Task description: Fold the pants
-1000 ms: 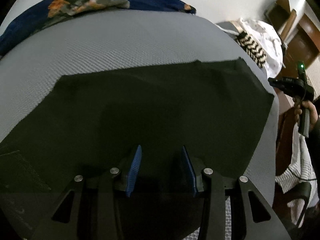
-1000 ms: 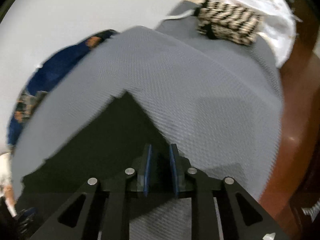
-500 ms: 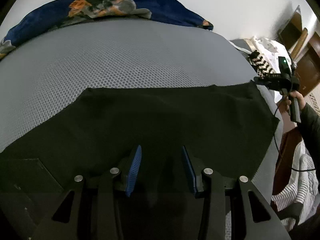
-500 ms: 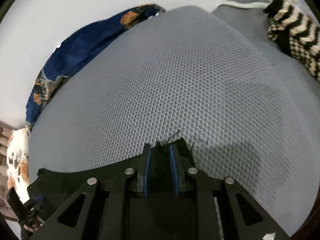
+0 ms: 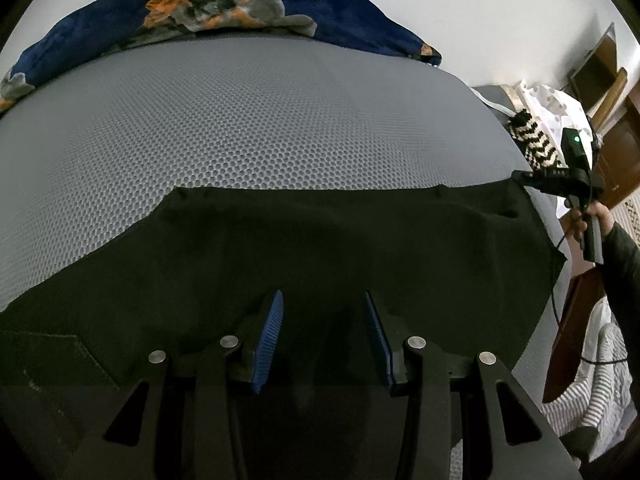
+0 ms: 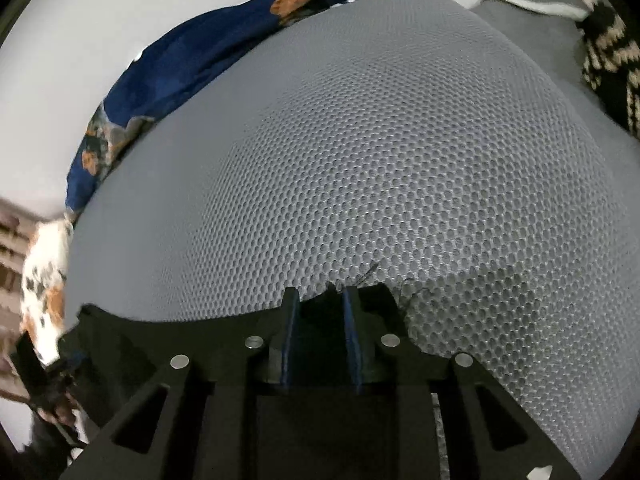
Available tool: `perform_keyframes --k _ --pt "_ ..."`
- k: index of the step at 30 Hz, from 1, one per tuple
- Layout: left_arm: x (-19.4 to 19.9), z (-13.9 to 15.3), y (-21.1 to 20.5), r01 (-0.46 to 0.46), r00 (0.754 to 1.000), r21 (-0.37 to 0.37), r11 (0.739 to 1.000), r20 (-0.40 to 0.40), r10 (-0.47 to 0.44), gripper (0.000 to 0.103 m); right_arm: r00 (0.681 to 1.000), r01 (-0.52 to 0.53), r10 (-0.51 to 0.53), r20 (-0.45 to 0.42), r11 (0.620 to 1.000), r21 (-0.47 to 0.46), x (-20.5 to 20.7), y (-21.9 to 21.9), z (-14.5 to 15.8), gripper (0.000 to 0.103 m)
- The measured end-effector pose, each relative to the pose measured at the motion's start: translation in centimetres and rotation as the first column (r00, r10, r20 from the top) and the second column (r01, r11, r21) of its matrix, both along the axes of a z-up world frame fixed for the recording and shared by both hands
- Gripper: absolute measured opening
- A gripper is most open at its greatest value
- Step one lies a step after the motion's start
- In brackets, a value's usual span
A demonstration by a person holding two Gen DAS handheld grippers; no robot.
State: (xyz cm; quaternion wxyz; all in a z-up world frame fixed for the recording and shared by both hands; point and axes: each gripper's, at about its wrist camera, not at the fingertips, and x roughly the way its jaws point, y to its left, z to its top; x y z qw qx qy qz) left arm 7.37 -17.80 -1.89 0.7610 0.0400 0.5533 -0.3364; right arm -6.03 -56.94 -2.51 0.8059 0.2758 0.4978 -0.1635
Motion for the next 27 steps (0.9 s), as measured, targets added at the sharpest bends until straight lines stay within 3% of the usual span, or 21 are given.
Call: perform_keyframes --k 3,7,11,15,19,22,23,27 --pt "0.2 0.1 0.1 -0.008 1.0 0.002 1.0 0.009 0.008 0.043 1.0 0.011 -0.008 0.026 0.993 -0.12 -0.3 1.7 1.2 0.004" --pt "0.7 0.5 0.5 -0.023 0.999 -0.003 1.0 0.026 0.023 0.043 0.993 0.108 -0.084 0.088 0.946 -0.306 -1.4 3.8 4.1 0.003" --pt "1.2 0.8 0.7 -0.033 0.999 -0.003 0.999 0.041 0.033 0.043 0.979 0.19 -0.146 0.142 0.905 -0.381 -1.7 4.4 5.4 0.002" --pt "1.3 1.1 1.3 -0.045 0.996 -0.001 0.999 0.08 0.045 0.043 0.971 0.238 -0.211 0.11 0.895 -0.379 -1.0 3.5 3.6 0.002" --pt "2.1 0.1 2.5 -0.072 0.993 0.049 0.996 0.092 0.068 0.043 0.961 0.275 -0.269 0.069 0.893 -0.356 -1.2 2.2 1.2 0.001" --pt "3.0 -1.0 3.8 -0.104 0.993 0.066 0.992 0.071 0.099 0.043 0.946 0.297 -0.325 -0.002 0.865 -0.404 -2.0 1.2 0.2 0.0" --pt "3.5 -1.6 4.2 -0.114 0.992 0.077 0.991 0.061 0.109 0.043 0.947 0.302 -0.321 0.007 0.884 -0.355 -2.5 0.7 0.1 0.0" --pt "3.7 -1.9 4.8 -0.12 0.992 0.053 0.991 0.051 0.117 0.043 0.909 0.417 -0.401 0.112 0.875 -0.248 -6.1 0.5 2.6 0.007"
